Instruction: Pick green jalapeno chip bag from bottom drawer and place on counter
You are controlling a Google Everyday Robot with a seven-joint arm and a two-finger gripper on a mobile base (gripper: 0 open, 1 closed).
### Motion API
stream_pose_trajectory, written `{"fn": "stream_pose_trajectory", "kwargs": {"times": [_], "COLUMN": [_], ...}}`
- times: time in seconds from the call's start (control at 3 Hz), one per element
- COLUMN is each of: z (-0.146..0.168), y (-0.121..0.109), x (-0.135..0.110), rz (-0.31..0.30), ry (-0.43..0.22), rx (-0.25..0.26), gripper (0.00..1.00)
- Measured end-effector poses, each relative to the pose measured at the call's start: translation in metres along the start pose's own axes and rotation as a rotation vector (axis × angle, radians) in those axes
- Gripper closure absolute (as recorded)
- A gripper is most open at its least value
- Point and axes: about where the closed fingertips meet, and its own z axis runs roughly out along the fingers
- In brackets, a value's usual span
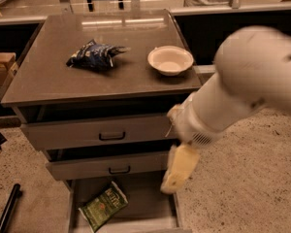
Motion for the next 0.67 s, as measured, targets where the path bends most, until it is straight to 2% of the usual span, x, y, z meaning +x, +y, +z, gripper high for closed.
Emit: {"fn": "stream_pose_trajectory", "kwargs": {"times": [0.33,0.67], "z": [0.033,0.045], "y": [0.027,0.03], "x": [-0.009,-0.011], "rz": [-0.011,-0.028], "ry": [-0.01,-0.064], "rx": [-0.056,-0.08], "gripper": [0.0,0.0]}}
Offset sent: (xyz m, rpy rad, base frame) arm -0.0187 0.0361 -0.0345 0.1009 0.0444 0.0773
